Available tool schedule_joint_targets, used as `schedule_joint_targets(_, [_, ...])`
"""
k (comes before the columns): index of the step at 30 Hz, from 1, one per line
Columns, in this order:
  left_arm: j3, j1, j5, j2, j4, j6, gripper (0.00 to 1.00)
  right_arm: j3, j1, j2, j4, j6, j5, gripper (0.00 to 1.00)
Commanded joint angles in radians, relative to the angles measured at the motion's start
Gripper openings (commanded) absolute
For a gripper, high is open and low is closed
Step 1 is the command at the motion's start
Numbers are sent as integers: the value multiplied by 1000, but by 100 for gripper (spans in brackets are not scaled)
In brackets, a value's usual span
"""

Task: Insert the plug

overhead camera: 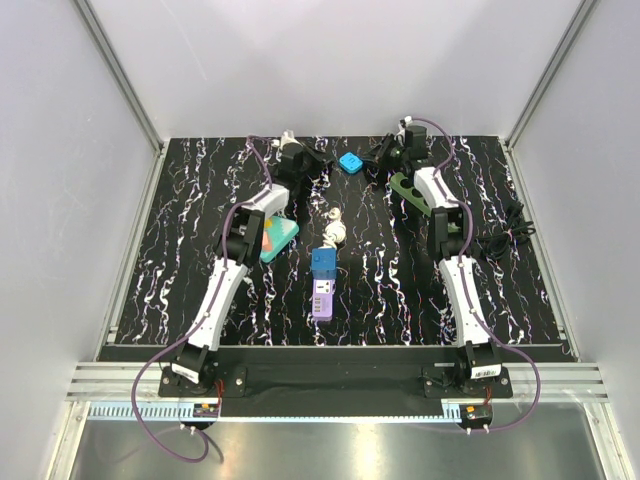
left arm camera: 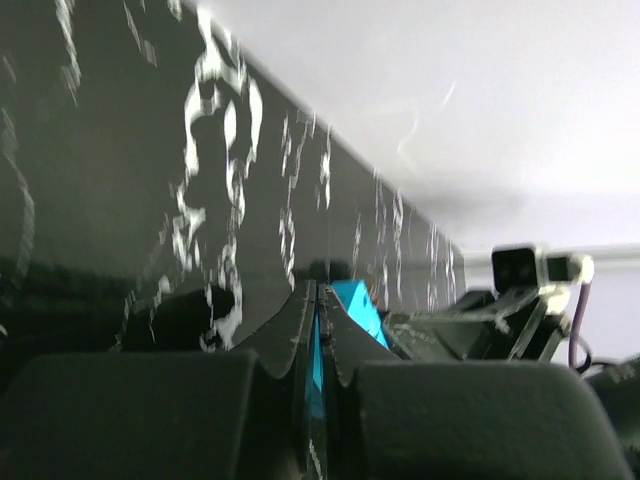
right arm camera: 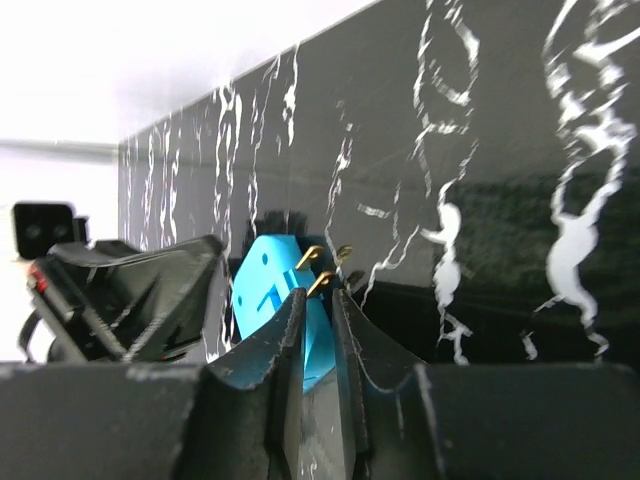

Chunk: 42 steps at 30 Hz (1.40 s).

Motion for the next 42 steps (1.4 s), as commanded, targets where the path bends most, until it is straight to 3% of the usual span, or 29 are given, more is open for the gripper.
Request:
schedule_joint_targets(1, [-27, -22, 125, -5, 42, -15, 6, -62, 9, -66, -54, -85, -65, 24])
schedule_joint_targets(10, [-103, -54, 270, -45, 95, -28, 5, -206, 5, -206, -143, -225, -84, 25])
schedule_joint_targets(20, [-430, -102, 395, -287, 118, 26, 4, -669, 4, -564, -223, -407, 43, 29])
schedule_joint_targets(24, [-513, -126, 445, -348, 105, 34, 4, -790, 2, -677, -218, -421, 57, 30])
schedule_joint_targets(28, [-576, -137, 462, -394, 99, 31, 5, -800, 4, -699, -214, -433, 53, 31])
schedule_joint_targets(31, [-581, -140, 453, -434, 7, 92, 6, -777, 1, -730, -252, -435, 74, 32])
schedule_joint_targets(35, [-541, -154, 424, -485, -233, 216, 6, -857, 4, -839, -281, -409, 132, 35])
schedule_joint_targets(42, [-290, -177, 301, -525, -630, 751, 44, -1129, -1, -1168, -304, -383, 343, 54])
